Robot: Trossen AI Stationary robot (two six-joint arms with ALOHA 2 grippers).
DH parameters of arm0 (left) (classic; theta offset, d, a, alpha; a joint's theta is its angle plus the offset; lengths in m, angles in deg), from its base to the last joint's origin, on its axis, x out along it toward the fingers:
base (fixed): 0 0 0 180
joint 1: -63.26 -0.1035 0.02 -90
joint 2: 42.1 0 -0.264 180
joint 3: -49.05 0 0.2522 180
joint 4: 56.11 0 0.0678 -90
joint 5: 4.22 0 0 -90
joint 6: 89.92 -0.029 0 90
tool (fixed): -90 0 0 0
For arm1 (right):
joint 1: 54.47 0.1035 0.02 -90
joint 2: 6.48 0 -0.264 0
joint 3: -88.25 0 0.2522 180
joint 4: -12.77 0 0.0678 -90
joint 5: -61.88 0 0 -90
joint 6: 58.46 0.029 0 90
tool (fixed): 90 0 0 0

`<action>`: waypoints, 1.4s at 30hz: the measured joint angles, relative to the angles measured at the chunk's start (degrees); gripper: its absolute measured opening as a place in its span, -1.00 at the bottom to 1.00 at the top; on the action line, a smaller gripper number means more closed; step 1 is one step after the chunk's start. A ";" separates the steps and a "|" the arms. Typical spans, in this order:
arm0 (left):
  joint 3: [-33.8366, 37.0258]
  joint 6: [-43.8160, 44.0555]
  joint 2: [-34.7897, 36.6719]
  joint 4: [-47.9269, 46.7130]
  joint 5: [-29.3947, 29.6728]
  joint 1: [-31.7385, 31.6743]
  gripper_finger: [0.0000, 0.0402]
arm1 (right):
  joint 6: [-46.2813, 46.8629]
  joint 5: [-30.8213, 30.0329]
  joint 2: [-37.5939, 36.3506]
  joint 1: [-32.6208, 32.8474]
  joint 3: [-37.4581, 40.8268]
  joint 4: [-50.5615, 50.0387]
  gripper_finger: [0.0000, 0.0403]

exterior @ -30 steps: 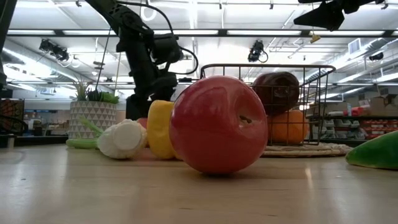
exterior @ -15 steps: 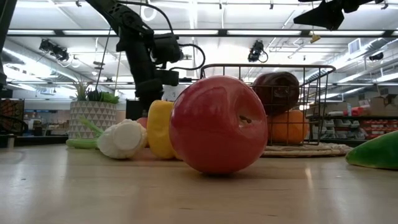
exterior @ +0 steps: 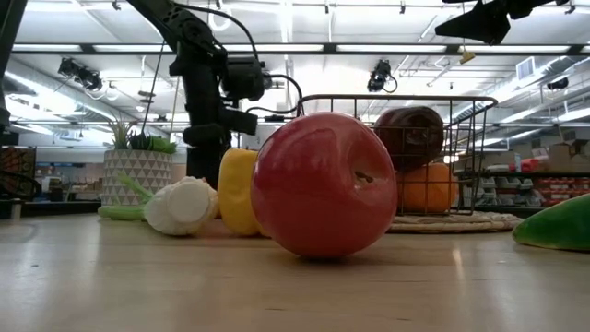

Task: Build produce basket
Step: Put the apple into the wire basket

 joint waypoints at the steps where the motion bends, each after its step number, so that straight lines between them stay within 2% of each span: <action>1: 0.05 -0.28 -0.51 -0.01 -0.06 -0.01 0.94 | 0.00 0.05 -0.02 0.00 0.00 0.02 0.78; 10: 0.96 -3.31 -1.96 2.34 0.06 -0.01 0.94 | -0.05 0.85 0.42 0.00 0.00 0.28 0.78; 28: 0.68 1.92 -1.95 2.27 0.76 0.98 0.94 | -0.39 0.85 0.63 -0.02 -0.01 0.36 0.78; 32: -2.76 1.99 -2.32 -2.62 0.16 1.78 0.94 | -0.42 0.83 0.63 -0.02 0.00 0.37 0.78; 42: -18.77 2.98 -1.40 -15.29 -0.34 3.65 0.94 | -0.87 0.83 0.63 -0.02 -0.02 0.69 0.78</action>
